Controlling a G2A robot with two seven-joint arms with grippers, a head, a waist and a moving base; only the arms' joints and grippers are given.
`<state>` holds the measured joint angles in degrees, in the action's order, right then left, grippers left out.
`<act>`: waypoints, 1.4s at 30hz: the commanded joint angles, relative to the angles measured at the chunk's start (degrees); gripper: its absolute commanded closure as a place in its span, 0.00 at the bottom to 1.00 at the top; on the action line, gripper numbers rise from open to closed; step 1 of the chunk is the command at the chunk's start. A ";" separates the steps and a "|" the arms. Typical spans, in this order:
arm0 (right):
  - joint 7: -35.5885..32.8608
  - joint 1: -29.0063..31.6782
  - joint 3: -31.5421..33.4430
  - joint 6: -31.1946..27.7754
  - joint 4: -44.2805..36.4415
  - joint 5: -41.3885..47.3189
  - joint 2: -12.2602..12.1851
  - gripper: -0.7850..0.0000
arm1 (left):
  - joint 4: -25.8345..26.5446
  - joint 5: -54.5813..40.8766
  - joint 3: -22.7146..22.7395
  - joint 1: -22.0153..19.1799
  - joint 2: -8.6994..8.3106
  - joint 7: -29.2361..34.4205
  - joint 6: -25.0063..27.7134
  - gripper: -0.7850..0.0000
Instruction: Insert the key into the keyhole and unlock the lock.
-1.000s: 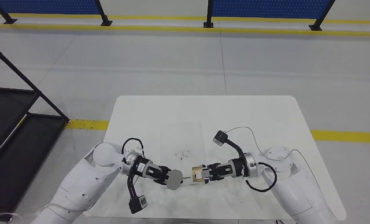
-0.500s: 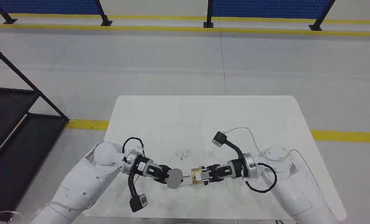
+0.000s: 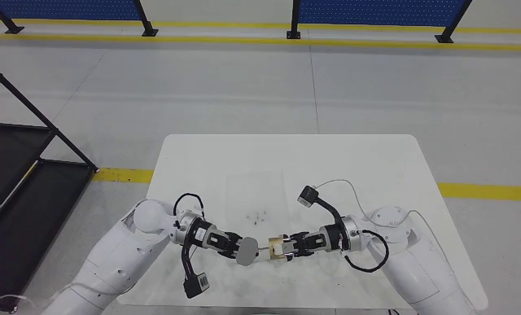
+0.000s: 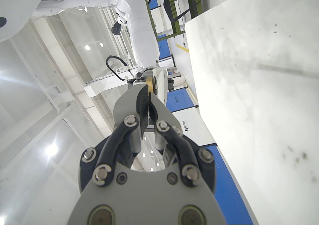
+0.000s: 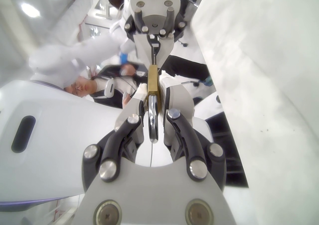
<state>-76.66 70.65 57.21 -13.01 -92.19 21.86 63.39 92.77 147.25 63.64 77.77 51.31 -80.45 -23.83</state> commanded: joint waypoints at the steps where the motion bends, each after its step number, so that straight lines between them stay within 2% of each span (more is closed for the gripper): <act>1: 0.07 -0.02 -0.08 -0.02 -0.02 0.04 -0.04 1.00 | -0.05 -0.03 -0.11 -0.11 -0.02 0.01 -0.01 1.00; 42: 3.00 -0.25 -2.62 -0.26 -0.80 -0.60 -0.74 1.00 | -0.90 -0.03 -2.84 -1.92 -0.08 1.88 -0.77 1.00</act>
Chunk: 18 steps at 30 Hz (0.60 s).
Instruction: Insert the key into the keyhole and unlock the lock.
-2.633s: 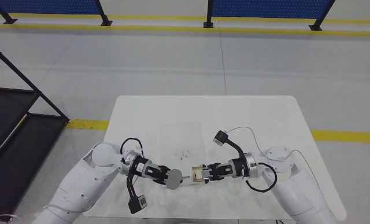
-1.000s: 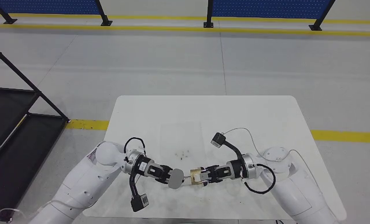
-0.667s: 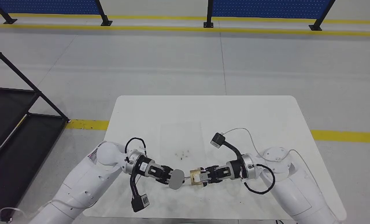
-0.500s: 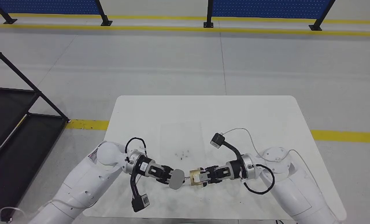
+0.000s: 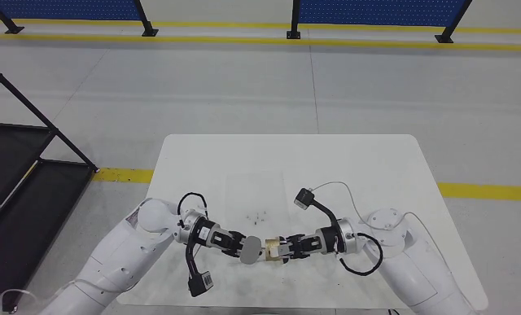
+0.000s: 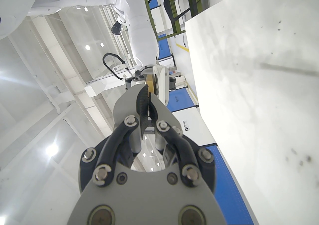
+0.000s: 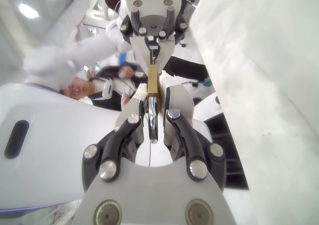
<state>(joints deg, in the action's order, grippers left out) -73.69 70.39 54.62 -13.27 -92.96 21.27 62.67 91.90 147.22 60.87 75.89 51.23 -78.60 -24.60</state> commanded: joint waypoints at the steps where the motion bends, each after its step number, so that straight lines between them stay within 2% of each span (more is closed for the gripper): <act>1: 0.11 0.00 -0.07 -0.04 -0.07 -0.10 -0.03 1.00 | -0.05 0.01 -0.14 -0.11 0.01 0.07 0.00 1.00; 18: 2.32 0.52 -0.35 -0.21 -0.68 0.02 -0.32 1.00 | -0.29 0.87 -1.36 -1.10 0.20 2.10 -0.46 1.00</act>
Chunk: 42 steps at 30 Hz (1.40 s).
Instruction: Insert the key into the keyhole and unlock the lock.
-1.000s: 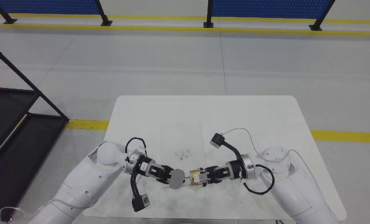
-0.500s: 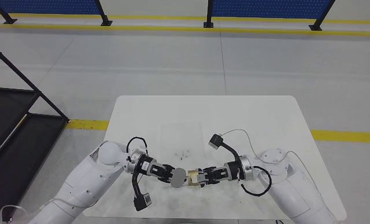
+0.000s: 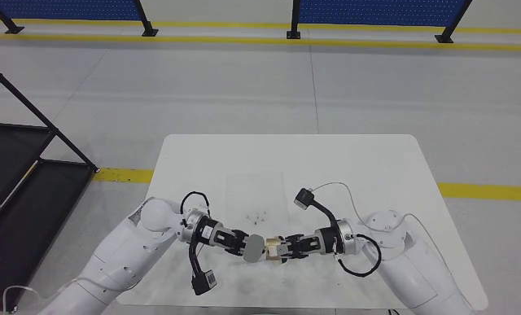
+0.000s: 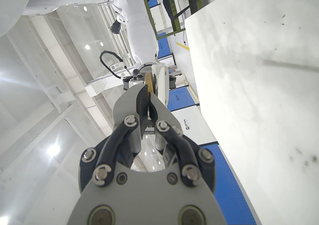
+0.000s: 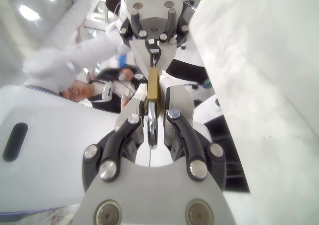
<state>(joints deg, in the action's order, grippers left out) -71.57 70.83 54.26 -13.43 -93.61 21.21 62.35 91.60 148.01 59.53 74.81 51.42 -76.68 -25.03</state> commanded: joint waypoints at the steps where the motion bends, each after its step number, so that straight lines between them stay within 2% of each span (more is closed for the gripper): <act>1: 0.44 0.16 0.04 -0.11 -0.04 0.14 -0.02 1.00 | 0.10 0.10 -0.08 -0.02 0.01 0.22 -0.14 0.84; 2: 0.71 0.25 0.06 -0.16 -0.07 0.14 -0.04 1.00 | 0.15 0.07 -0.10 -0.01 0.00 0.23 -0.19 0.58; 3: 1.03 0.36 0.10 -0.21 -0.06 0.18 -0.06 1.00 | 0.12 0.20 -0.06 -0.03 -0.02 0.31 -0.16 0.00; 16: 6.75 1.93 2.10 -2.05 -0.16 -1.02 -0.49 1.00 | 1.14 -1.16 2.86 1.76 -0.80 2.32 0.42 0.00; 22: 11.10 3.54 3.50 -3.03 -1.10 -4.32 -0.85 1.00 | 2.00 -5.11 4.77 3.52 -1.18 5.13 5.05 0.00; 27: 11.60 4.31 3.75 -3.29 -1.54 -4.95 -1.02 1.00 | 0.59 -11.36 5.09 3.92 -1.20 6.73 13.63 0.00; 36: 11.60 4.31 3.75 -3.29 -1.54 -4.95 -1.02 1.00 | 0.52 -11.81 5.05 4.03 -1.18 7.15 14.06 0.00; 42: 11.60 4.31 3.75 -3.29 -1.54 -4.95 -1.02 1.00 | -0.34 -22.05 5.56 1.58 -1.41 6.50 34.91 0.00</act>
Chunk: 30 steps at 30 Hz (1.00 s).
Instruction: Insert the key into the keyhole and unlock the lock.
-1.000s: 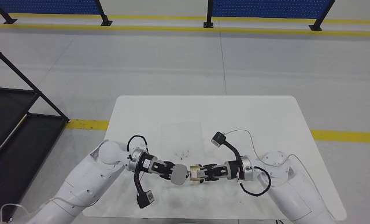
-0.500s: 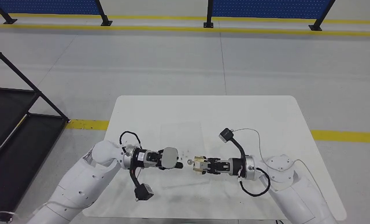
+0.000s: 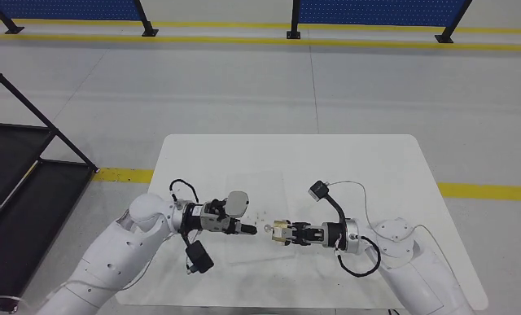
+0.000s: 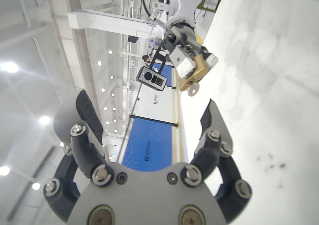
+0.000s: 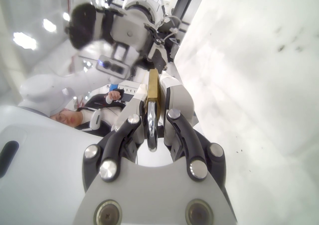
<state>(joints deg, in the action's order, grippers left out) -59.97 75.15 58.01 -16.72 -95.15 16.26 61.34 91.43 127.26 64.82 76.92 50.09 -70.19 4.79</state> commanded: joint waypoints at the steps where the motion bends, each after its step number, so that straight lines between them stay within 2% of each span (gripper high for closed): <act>1: 0.00 0.00 0.00 0.00 0.00 0.00 0.00 1.00 | -0.35 -2.86 0.17 -0.72 -0.13 -0.22 8.60 0.00; 4: 0.00 0.00 0.00 0.00 0.00 0.00 0.00 1.00 | -1.43 -7.90 -0.20 -1.82 -0.32 -0.44 21.42 0.00; 6: 0.00 0.00 0.00 0.00 0.00 0.00 0.00 1.00 | -1.60 -7.90 -0.83 -3.29 -0.60 0.88 30.18 0.00; 9: 0.00 0.00 0.00 0.00 0.00 0.00 0.00 1.00 | -2.45 -15.41 -3.86 -3.61 -0.89 9.17 38.48 0.00; 14: 0.00 0.00 0.00 0.00 0.00 0.00 0.00 1.00 | -3.75 -34.98 -7.15 -4.82 -1.25 18.87 48.17 0.00; 25: 0.00 0.00 0.00 0.00 0.00 0.00 0.00 1.00 | -3.75 -34.98 -7.15 -4.82 -1.25 18.87 48.17 0.00; 27: 0.00 0.00 0.00 0.00 0.00 0.00 0.00 1.00 | -3.63 -41.29 -7.82 -4.08 -1.04 20.41 49.71 0.00; 28: 0.00 0.00 0.00 0.00 0.00 0.00 0.00 1.00 | -4.20 -46.12 -8.10 -4.32 -0.99 23.08 52.38 0.00; 30: 0.00 0.00 0.00 0.00 0.00 0.00 0.00 1.00 | -5.60 -53.90 -10.18 -4.78 -1.18 26.74 53.21 0.00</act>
<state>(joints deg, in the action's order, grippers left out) -59.97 75.15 58.01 -16.72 -95.15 16.26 61.34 86.71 82.44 56.02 72.21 49.03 -45.49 57.67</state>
